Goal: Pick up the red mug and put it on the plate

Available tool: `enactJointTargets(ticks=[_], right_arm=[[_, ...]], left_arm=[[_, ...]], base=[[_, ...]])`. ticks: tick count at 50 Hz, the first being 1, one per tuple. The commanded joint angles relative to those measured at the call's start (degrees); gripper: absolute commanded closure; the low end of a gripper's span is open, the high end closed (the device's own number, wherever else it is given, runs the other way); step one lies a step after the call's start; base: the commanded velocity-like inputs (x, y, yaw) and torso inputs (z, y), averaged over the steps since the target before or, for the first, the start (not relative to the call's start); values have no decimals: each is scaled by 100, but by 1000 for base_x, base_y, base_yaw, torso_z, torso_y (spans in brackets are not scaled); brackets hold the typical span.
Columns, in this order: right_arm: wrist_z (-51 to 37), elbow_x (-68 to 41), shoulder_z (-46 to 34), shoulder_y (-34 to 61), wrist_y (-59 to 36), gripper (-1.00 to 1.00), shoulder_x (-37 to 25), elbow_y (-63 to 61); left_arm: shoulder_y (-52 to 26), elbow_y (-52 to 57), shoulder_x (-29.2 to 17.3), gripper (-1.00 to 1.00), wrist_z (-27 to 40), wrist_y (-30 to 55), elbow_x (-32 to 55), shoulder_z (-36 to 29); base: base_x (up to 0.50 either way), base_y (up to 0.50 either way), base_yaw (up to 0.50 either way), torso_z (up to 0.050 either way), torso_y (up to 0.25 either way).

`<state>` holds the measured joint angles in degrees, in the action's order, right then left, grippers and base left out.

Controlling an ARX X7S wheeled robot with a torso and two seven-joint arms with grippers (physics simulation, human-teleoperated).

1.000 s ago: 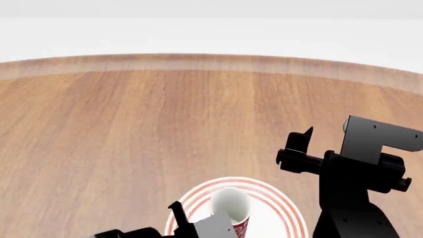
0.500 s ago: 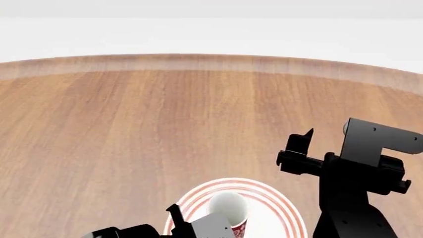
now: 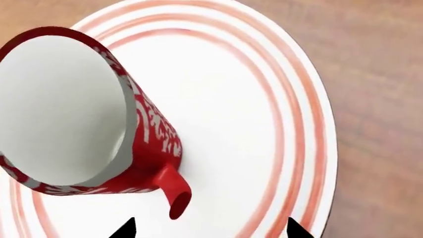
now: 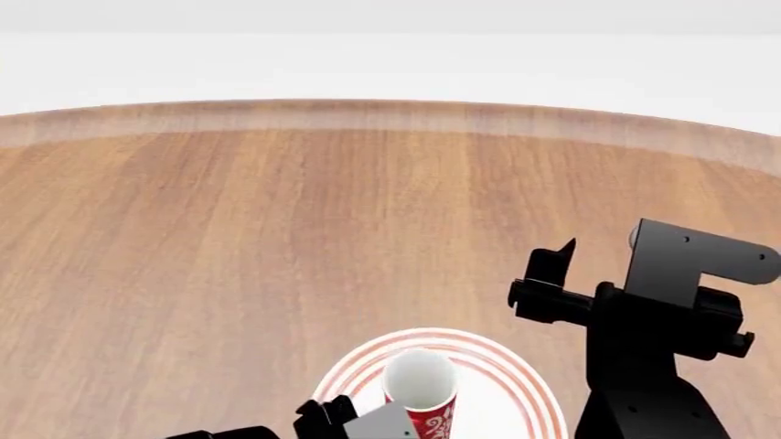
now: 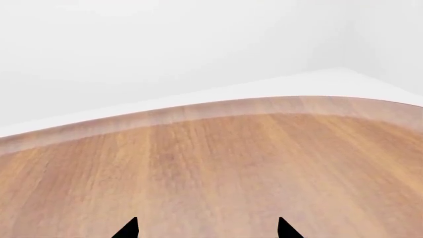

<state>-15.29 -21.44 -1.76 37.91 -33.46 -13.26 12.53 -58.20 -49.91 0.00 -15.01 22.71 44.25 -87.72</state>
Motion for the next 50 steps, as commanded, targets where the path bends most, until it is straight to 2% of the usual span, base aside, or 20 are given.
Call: enactJointTargets(ticks=[1, 22, 28, 30, 33, 34, 35, 36, 40, 50], right_arm=[[-9, -12, -32, 12, 16, -100, 0, 33], [-44, 11, -165, 75, 53, -100, 57, 142], [-68, -2, -185, 68, 13, -100, 47, 79], [-65, 6, -189, 65, 48, -100, 50, 129], [-62, 2, -198, 63, 52, -100, 45, 138], [-64, 0, -200, 63, 53, -100, 44, 139], [-70, -8, -196, 72, 39, -100, 42, 130], [-71, -10, -198, 72, 39, -100, 41, 130], [-91, -19, -211, 77, 10, -100, 39, 85], [-110, -34, -236, 93, -6, -100, 29, 80]], left_arm=[[-2, -143, 0, -100, 104, -66, 114, -5], [121, -532, -1, -100, -476, -807, -259, -5], [137, -637, -38, -100, -307, -859, -329, 22], [133, -234, -247, -100, -96, -677, -297, 13], [110, 1125, -870, -100, 362, -150, -177, -81], [107, 1190, -897, -100, 387, -120, -165, -80], [82, 1851, -1214, -100, 611, 106, -87, -110], [79, 1907, -1237, -100, 633, 132, -76, -109], [13, 3225, -1842, -100, 1077, 554, 97, -158], [-67, 5361, -3000, -100, 1665, 849, 358, -153]], base=[[0, 0, 0, 0, 0], [0, 0, 0, 0, 0], [0, 0, 0, 0, 0], [0, 0, 0, 0, 0], [0, 0, 0, 0, 0], [0, 0, 0, 0, 0], [0, 0, 0, 0, 0], [0, 0, 0, 0, 0], [0, 0, 0, 0, 0], [0, 0, 0, 0, 0]])
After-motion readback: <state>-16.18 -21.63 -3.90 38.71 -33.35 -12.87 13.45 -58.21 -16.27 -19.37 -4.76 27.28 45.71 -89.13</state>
